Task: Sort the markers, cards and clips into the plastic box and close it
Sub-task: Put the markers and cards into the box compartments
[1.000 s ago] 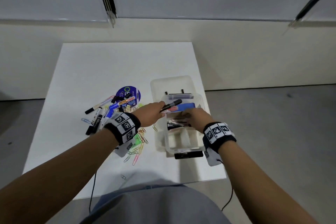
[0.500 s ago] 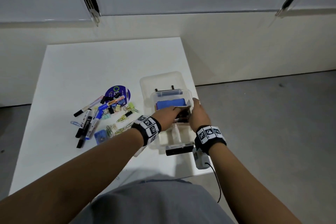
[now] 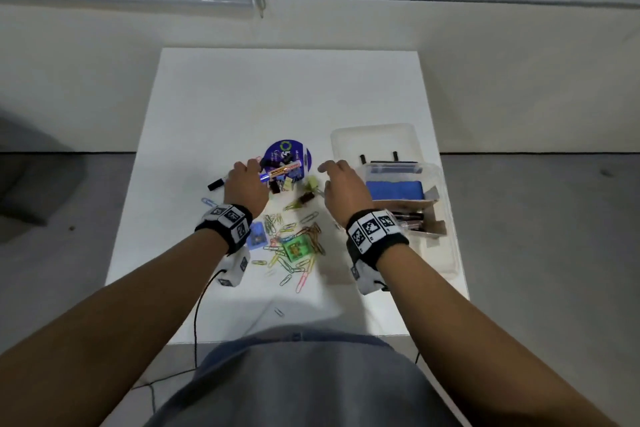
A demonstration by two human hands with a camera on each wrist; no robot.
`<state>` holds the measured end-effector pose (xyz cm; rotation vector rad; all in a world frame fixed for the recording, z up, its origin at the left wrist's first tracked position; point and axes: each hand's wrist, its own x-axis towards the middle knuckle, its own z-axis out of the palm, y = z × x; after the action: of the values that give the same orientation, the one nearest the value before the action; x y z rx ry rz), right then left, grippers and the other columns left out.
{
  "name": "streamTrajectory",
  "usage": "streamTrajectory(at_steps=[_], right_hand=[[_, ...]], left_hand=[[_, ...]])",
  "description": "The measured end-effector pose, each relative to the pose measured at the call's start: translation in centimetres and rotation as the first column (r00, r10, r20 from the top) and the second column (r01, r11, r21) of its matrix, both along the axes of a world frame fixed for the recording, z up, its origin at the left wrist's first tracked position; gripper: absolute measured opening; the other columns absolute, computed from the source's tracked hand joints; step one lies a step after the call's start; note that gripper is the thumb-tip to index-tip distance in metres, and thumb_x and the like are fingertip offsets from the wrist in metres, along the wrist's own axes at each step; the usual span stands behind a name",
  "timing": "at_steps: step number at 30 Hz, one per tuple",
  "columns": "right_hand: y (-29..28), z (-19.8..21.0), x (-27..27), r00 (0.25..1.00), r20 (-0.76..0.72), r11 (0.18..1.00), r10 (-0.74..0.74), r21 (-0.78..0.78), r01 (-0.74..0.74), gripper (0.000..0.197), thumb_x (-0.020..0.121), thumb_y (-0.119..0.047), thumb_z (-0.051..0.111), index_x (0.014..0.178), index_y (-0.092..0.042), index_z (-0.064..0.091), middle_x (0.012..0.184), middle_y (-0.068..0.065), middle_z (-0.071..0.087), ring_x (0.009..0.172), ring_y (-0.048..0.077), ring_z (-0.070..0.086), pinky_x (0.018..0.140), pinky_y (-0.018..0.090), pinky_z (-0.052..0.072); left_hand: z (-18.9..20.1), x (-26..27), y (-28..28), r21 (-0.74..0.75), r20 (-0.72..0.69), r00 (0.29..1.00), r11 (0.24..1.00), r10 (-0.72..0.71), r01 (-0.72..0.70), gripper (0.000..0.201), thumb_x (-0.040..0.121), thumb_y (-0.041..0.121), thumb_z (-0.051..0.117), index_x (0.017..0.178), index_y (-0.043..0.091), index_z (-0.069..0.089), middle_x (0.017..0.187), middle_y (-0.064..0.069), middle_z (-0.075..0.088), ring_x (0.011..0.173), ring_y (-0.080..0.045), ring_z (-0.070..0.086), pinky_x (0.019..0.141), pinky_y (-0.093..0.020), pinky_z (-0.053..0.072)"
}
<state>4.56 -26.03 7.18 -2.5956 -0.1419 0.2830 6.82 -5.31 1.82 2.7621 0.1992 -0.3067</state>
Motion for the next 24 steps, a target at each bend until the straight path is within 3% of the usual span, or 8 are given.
streamTrajectory(at_steps=[4,7,10,13,16,18,21,24], right_hand=[[5.3,-1.6,2.6,0.979,-0.113,0.981,0.170,-0.079,-0.179,0.046,0.087,0.005,0.043,0.128,-0.012,0.053,0.124,0.014,0.054,0.105,0.034,0.059,0.077,0.035,0.046],[8.3,-3.4,5.0,0.948,-0.187,0.945,0.257,-0.156,-0.287,0.039,0.089,-0.002,0.047,0.126,-0.011,0.052,0.126,0.014,0.053,0.108,0.035,0.058,0.082,0.042,0.050],[10.8,-4.6,7.5,0.920,-0.216,0.895,0.327,-0.243,-0.375,0.039,0.088,-0.008,0.057,0.127,-0.010,0.049,0.128,0.015,0.050,0.116,0.037,0.053,0.088,0.047,0.051],[12.5,-5.9,9.1,0.884,-0.259,0.811,0.388,-0.359,-0.461,0.048,0.089,-0.013,0.058,0.135,-0.009,0.044,0.137,0.016,0.046,0.127,0.036,0.044,0.101,0.048,0.041],[12.6,-7.0,9.7,0.860,-0.298,0.739,0.415,-0.440,-0.510,0.045,0.093,-0.018,0.052,0.135,-0.006,0.044,0.141,0.018,0.043,0.130,0.037,0.039,0.107,0.048,0.034],[12.3,-7.4,9.8,0.855,-0.312,0.721,0.416,-0.460,-0.518,0.044,0.092,-0.016,0.052,0.133,-0.003,0.046,0.140,0.019,0.042,0.130,0.037,0.038,0.108,0.048,0.033],[11.8,-7.1,10.1,0.845,-0.319,0.697,0.430,-0.478,-0.535,0.053,0.086,-0.013,0.061,0.135,-0.004,0.042,0.140,0.017,0.043,0.130,0.035,0.039,0.109,0.046,0.030],[11.9,-6.2,10.3,0.827,-0.273,0.688,0.492,-0.461,-0.561,0.061,0.082,-0.008,0.063,0.137,-0.007,0.037,0.135,0.016,0.048,0.124,0.035,0.046,0.110,0.045,0.031]], left_hand=[[-2.3,-1.8,5.2,0.142,-0.196,0.955,0.970,0.222,-0.197,0.065,0.082,0.036,0.067,0.131,0.005,0.037,0.129,-0.022,0.042,0.115,-0.040,0.047,0.094,-0.047,0.041],[-4.0,-2.9,6.8,0.075,-0.295,0.927,0.973,0.231,-0.218,0.080,0.083,0.045,0.065,0.141,0.005,0.028,0.134,-0.023,0.039,0.122,-0.040,0.043,0.097,-0.048,0.041],[-5.0,-2.9,7.4,-0.052,-0.280,0.949,0.985,0.146,-0.166,0.073,0.082,0.043,0.068,0.133,0.001,0.036,0.124,-0.024,0.049,0.111,-0.040,0.052,0.089,-0.044,0.046],[-5.1,-2.6,7.6,-0.238,-0.324,0.941,0.953,0.101,-0.185,0.053,0.083,0.033,0.071,0.116,0.001,0.045,0.109,-0.017,0.056,0.099,-0.034,0.057,0.074,-0.035,0.042],[-5.2,-2.4,7.7,-0.295,-0.351,0.936,0.946,0.023,-0.134,0.027,0.089,0.027,0.064,0.096,0.007,0.047,0.094,-0.012,0.054,0.093,-0.033,0.058,0.069,-0.031,0.036],[-5.2,-2.4,7.8,-0.324,-0.363,0.932,0.939,-0.008,-0.118,0.021,0.093,0.025,0.060,0.090,0.010,0.045,0.088,-0.007,0.051,0.085,-0.030,0.056,0.066,-0.030,0.035],[-4.6,-2.3,8.5,-0.401,-0.390,0.921,0.901,-0.002,-0.168,0.019,0.097,0.026,0.052,0.096,0.010,0.041,0.082,-0.003,0.048,0.079,-0.025,0.050,0.058,-0.030,0.033],[-3.2,-1.4,9.7,-0.485,-0.382,0.923,0.844,0.033,-0.231,0.029,0.100,0.027,0.043,0.121,0.010,0.033,0.093,-0.011,0.061,0.082,-0.031,0.063,0.065,-0.034,0.046]])
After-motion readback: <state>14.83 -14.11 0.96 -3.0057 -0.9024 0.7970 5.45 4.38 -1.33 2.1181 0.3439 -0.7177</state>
